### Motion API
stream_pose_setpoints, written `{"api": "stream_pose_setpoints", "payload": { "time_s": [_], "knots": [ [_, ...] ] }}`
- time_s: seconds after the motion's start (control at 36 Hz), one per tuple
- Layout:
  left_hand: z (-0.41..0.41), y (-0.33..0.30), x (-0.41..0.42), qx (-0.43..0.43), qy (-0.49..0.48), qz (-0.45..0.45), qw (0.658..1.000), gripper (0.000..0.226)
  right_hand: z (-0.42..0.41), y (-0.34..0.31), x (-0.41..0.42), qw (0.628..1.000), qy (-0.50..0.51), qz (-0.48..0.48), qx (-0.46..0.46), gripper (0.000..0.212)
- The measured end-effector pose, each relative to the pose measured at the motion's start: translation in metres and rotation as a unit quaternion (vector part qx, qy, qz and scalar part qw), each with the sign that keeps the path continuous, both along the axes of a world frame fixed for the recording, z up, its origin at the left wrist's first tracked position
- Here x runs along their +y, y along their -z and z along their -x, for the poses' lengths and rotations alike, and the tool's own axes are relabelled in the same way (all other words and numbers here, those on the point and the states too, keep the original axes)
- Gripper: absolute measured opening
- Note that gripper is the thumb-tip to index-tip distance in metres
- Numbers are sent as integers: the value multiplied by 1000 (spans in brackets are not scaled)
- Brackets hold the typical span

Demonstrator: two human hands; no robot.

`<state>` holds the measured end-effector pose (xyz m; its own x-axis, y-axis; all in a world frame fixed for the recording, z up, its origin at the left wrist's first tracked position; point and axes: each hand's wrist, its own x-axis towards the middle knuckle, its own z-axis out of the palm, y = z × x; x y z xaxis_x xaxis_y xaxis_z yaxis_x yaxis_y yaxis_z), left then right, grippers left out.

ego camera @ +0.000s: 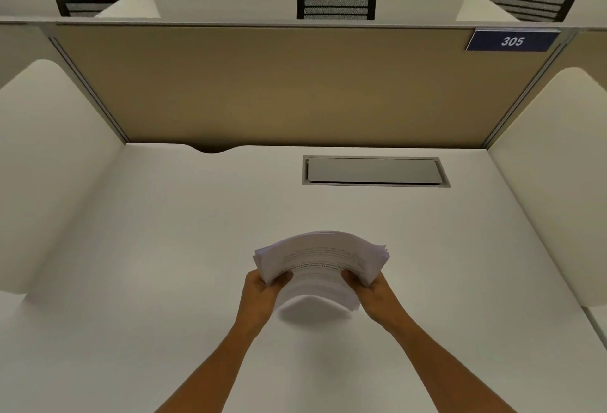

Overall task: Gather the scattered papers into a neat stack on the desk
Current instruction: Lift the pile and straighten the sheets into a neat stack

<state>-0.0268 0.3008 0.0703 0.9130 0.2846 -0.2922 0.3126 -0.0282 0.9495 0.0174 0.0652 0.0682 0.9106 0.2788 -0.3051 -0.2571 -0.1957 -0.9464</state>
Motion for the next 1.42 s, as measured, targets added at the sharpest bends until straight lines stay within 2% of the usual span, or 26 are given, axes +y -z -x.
{"api": "stream_pose_setpoints", "payload": {
  "time_s": [0.25,0.33,0.39,0.5,0.56,0.61,0.67,0.75,0.81,0.86,0.89,0.97,1.08,1.11,1.19,1.28,1.33,1.42],
  "knots": [
    [6,19,0,36,8,24,999,18,6,8,-1,995,-33,88,24,24],
    [5,16,5,13,17,21,1000,16,-2,5,0,988,-39,148,24,24],
    [0,7,14,-29,3,-11,1000,31,-12,-5,-1,981,-70,179,11,22],
    [-16,-22,37,-139,-64,-120,981,83,-34,-34,-1,953,-160,249,-58,33],
    [-25,-41,47,-154,-11,-197,968,96,-46,-51,2,930,-202,295,-90,33],
    [-35,-59,52,-143,96,-254,952,100,-57,-68,7,896,-251,346,-123,34],
    [-46,-74,52,-117,194,-278,933,98,-64,-85,14,853,-301,397,-154,34],
    [-59,-84,46,-80,260,-269,924,83,-69,-105,27,795,-355,449,-201,33],
    [-63,-85,42,-79,278,-222,931,57,-70,-113,34,767,-374,471,-224,32],
    [-62,-82,40,-82,267,-177,944,29,-72,-119,37,758,-382,481,-220,33],
    [-60,-81,38,-83,253,-161,950,21,-74,-120,36,765,-381,476,-208,33],
    [-52,-74,35,-72,186,-118,973,22,-79,-118,22,815,-363,426,-152,33],
    [-39,-59,40,-57,103,-94,989,20,-84,-106,-18,834,-350,420,-74,33],
    [-36,-55,42,-50,84,-87,991,18,-84,-101,-29,849,-336,404,-56,29],
    [-30,-43,48,-29,43,-70,996,13,-76,-80,-50,924,-248,289,-36,18],
    [-24,-32,51,-8,0,-51,999,13,-58,-59,-57,988,-118,97,-14,22],
    [-21,-25,53,2,-34,-33,999,16,-45,-44,-56,999,-40,4,6,24],
    [-17,-15,56,14,-55,-15,998,28,-29,-23,-49,1000,3,-4,30,32]
  ]
}}
